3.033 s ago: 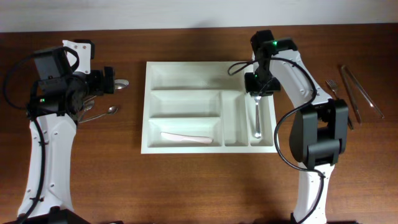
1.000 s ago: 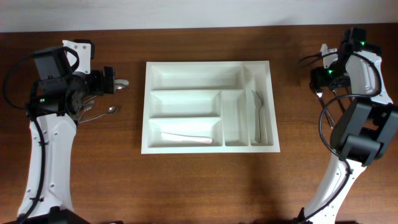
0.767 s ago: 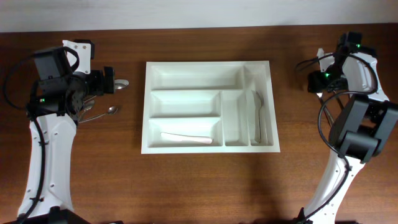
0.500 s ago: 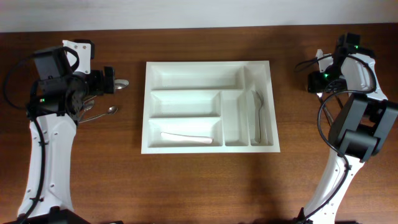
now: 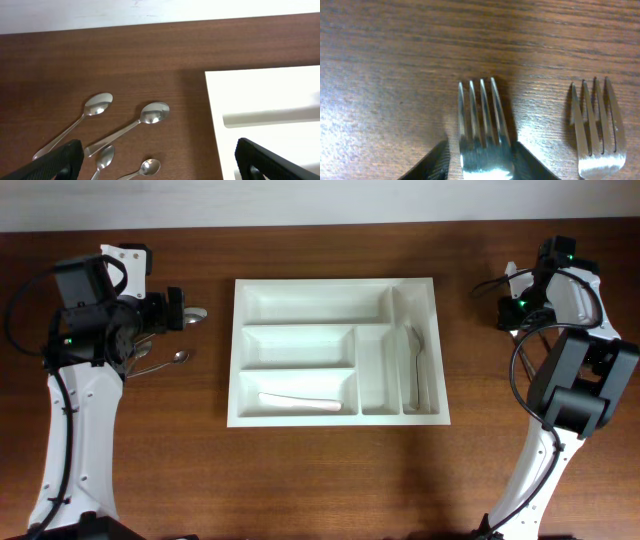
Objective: Pack container
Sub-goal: 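Lower right gripper and grasp the next silver fork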
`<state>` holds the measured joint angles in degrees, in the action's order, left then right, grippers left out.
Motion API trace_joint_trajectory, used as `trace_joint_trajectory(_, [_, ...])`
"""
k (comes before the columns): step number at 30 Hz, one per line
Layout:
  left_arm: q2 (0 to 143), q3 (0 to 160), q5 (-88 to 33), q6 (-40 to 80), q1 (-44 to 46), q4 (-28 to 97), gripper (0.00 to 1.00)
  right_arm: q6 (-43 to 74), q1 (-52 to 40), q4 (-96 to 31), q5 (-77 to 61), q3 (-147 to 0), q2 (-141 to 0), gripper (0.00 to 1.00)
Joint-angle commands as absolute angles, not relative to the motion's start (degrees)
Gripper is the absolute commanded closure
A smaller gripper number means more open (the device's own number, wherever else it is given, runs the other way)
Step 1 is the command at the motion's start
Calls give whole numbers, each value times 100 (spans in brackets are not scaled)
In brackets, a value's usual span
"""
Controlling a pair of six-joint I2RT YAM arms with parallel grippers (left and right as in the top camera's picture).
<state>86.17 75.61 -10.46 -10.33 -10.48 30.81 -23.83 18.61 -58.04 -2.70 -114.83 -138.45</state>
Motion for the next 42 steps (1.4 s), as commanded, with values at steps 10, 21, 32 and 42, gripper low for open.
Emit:
trace_joint_trajectory(10, [8678, 7686, -1009, -1125, -1066, 3089, 1, -2154, 1839, -5874, -276, -11454, -13968, 75])
trace_joint_trajectory(21, [8678, 7686, -1009, -1125, -1066, 3089, 1, -1664, 1839, -5975, -266, -11456, -13955, 76])
trace_joint_trajectory(32, [8678, 7686, -1009, -1125, -1066, 3089, 1, -1247, 1837, -6429, -585, -11826, -13531, 77])
trace_joint_trajectory(42, [8678, 7686, -1009, -1125, -1066, 3089, 1, -766, 1516, -7448, -607, -12912, -13211, 80])
